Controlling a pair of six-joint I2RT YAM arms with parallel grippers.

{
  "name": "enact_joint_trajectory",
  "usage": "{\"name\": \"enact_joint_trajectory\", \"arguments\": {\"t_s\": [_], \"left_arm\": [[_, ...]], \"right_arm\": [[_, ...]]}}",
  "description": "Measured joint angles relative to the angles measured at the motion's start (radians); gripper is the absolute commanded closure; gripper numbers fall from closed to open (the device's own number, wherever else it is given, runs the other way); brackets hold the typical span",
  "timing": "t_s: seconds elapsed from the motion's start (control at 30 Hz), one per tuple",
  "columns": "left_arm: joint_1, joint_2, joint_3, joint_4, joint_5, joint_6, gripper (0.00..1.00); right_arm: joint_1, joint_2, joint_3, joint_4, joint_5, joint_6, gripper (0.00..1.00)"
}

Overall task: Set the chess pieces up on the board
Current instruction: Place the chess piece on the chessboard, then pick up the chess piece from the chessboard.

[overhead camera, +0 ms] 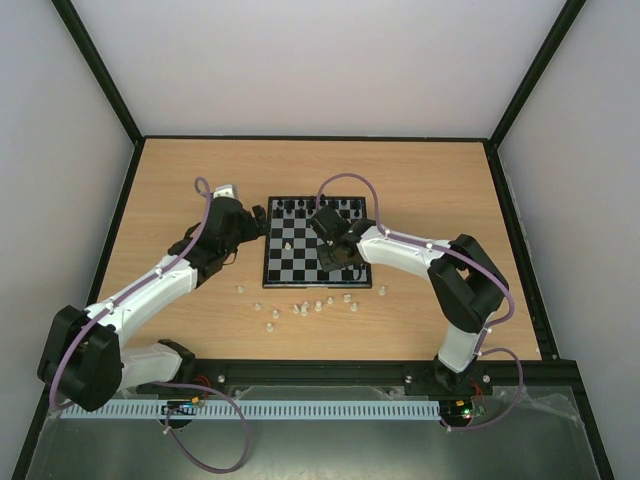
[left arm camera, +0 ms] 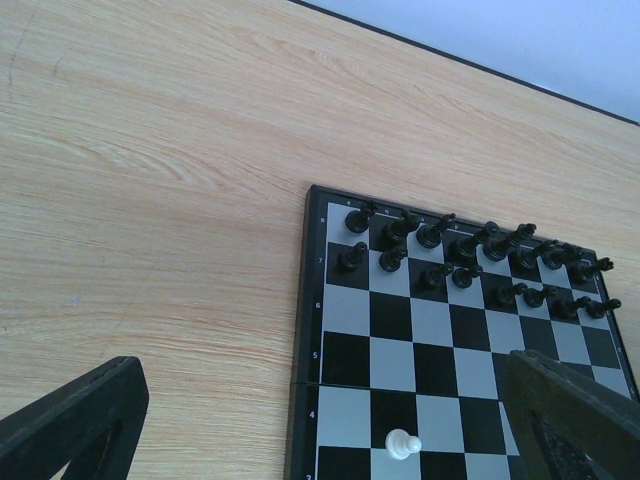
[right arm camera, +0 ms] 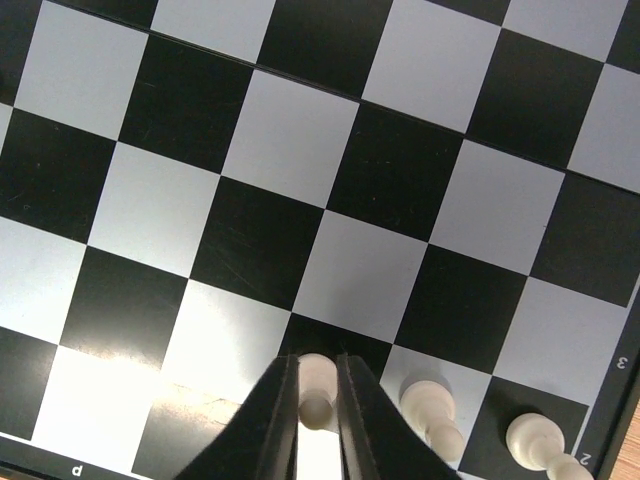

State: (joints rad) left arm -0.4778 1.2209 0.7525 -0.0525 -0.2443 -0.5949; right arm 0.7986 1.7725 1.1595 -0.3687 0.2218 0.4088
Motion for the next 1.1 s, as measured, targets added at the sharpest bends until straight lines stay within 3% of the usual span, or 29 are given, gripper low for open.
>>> {"name": "enact_joint_trajectory", "arguments": {"t_s": [0.27, 0.53, 0.73, 1.1], "left_arm": [[0.000, 0.000, 0.000, 0.000, 0.000, 0.000, 0.00], [0.000, 0.000, 0.000, 0.000, -0.002, 0.000, 0.00], [0.000, -0.011, 0.000, -0.006, -0.013, 0.000, 0.00], [0.000, -0.054, 0.000, -0.019, -0.029, -0.008, 0.00]], "right_arm": [[0.000, 0.000, 0.001, 0.000, -0.007, 0.001, 0.71], [0.047, 0.011, 0.117, -0.003, -0.034, -0.005, 0.71], [0.080, 0.139, 0.283, 0.008, -0.055, -0.009, 0.71], [0.081, 0.310, 0.426, -0.021, -0.075, -0.008, 0.71]]}}
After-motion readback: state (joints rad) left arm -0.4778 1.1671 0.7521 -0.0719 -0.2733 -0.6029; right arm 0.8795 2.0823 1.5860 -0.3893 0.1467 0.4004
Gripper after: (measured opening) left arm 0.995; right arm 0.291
